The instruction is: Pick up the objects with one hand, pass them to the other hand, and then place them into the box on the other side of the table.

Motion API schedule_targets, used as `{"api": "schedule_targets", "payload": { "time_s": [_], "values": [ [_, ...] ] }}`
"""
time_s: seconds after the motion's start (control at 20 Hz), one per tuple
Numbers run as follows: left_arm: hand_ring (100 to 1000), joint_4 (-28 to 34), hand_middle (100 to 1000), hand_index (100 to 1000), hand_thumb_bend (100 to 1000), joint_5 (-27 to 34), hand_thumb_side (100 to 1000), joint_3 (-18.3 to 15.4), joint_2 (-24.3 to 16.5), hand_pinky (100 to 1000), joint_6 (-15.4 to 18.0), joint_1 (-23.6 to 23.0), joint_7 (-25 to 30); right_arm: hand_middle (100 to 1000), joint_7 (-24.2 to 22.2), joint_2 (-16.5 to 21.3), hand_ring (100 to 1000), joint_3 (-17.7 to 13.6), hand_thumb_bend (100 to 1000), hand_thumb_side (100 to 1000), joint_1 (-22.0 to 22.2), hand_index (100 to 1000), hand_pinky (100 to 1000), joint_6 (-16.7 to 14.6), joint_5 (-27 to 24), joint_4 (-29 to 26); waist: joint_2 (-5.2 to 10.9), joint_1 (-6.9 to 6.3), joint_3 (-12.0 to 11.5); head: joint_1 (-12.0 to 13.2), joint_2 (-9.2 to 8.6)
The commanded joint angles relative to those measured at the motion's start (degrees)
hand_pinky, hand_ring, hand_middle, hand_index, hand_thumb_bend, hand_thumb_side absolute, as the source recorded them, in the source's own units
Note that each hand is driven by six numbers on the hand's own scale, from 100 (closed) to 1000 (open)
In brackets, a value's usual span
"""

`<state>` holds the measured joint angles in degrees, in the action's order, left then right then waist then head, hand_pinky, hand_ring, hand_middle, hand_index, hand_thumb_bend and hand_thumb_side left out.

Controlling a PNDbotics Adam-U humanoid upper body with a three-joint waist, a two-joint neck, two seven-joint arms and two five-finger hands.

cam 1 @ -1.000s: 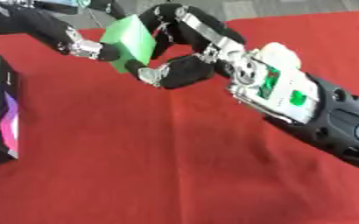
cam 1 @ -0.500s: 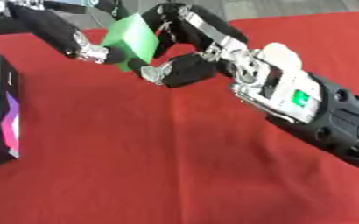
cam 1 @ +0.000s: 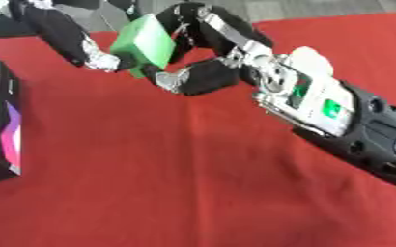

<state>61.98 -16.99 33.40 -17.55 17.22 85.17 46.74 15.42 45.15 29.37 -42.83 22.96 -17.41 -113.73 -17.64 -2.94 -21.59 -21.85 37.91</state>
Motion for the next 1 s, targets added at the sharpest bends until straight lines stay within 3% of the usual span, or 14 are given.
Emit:
{"api": "schedule_targets", "payload": {
  "time_s": [0.05, 0.35, 0.65, 1.0],
  "values": [
    [784, 1.2, 607, 590, 100, 2.0, 319, -1.3, -1.9, 1000, 2.8, 1.4, 5.2, 384, 0.0, 0.6, 510, -0.7, 130, 100, -0.6, 535, 623, 0.3, 0.0, -0.9, 0.42, -0.19, 0.0, -0.2, -0.63],
    [708, 2.1, 515, 477, 100, 3.2, 295, -2.4, -2.4, 939, -0.4, 1.4, 5.2, 413, 0.7, 0.6, 534, -1.0, 278, 100, -0.6, 570, 655, 0.8, 1.3, -0.9, 0.41, -0.17, 0.0, -0.2, -0.63],
    [656, 2.4, 436, 418, 100, 3.8, 296, -4.1, -2.7, 900, -2.6, 1.3, 5.2, 451, 1.2, 0.7, 566, -1.1, 419, 100, -0.6, 608, 662, 0.9, 3.5, -0.9, 0.39, -0.31, 0.1, -0.1, -0.37],
    [645, 2.4, 425, 377, 100, 3.2, 302, -5.2, -3.1, 882, -3.4, 1.0, 5.2, 537, 0.8, 0.9, 645, -1.3, 492, 226, -0.4, 703, 713, 0.9, 6.1, -0.9, 0.49, -0.55, 0.4, 0.0, 0.05]
  ]
}}
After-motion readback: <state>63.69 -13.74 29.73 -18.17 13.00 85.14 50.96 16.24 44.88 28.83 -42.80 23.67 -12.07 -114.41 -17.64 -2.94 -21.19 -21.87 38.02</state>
